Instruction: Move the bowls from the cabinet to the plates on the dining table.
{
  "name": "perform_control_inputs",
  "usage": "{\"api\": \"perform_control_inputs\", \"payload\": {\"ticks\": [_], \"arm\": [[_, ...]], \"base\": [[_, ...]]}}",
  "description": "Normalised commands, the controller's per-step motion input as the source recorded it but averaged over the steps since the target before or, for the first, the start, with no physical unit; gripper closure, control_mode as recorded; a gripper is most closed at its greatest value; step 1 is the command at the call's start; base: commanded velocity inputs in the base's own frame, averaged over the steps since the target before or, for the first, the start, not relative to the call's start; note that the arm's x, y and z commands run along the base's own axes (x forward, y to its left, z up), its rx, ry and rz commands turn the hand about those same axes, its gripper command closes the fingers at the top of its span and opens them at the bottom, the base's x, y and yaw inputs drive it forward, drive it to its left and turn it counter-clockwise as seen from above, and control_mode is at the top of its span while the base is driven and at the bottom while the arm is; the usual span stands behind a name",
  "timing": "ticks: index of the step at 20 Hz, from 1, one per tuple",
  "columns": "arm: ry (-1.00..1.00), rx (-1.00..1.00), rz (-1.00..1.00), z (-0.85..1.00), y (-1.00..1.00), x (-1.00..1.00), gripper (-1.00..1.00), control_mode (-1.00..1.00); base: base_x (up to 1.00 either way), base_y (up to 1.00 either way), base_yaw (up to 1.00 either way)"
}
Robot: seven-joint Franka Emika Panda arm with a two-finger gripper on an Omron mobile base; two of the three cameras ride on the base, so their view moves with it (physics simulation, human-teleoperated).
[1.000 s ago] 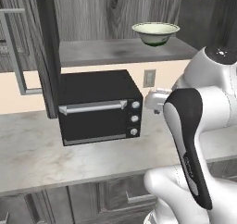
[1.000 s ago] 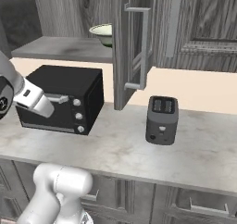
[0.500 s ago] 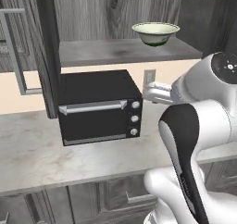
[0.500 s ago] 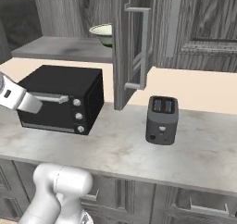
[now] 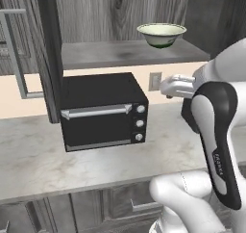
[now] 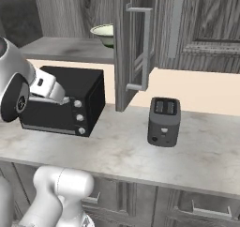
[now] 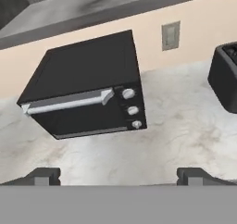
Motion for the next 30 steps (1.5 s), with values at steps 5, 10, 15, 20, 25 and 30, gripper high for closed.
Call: {"api": "perform_control_inputs", "payload": {"ticks": [5, 10, 15, 20, 25, 30], "arm": [[0.01, -0.13, 0.18, 0.23, 0.0, 0.28, -1.0, -1.0], [0.0, -0.32, 0.06, 0.05, 0.0, 0.02, -1.0, -1.0], [0.02, -0.28, 0.0, 0.11, 0.0, 0.12, -1.0, -1.0], [-0.06, -0.17, 0.03, 0.2, 0.0, 0.12, -1.0, -1.0], [-0.11, 0.0, 0.0, 0.04, 0.0, 0.16, -1.0, -1.0], [-0.11, 0.0, 0.02, 0.33, 0.0, 0.17, -1.0, -1.0]], "base": [[0.0, 0.0, 0.0], [0.0, 0.0, 0.0], [0.0, 0.0, 0.0], [0.0, 0.0, 0.0], [0.0, 0.0, 0.0], [0.0, 0.0, 0.0]]}}
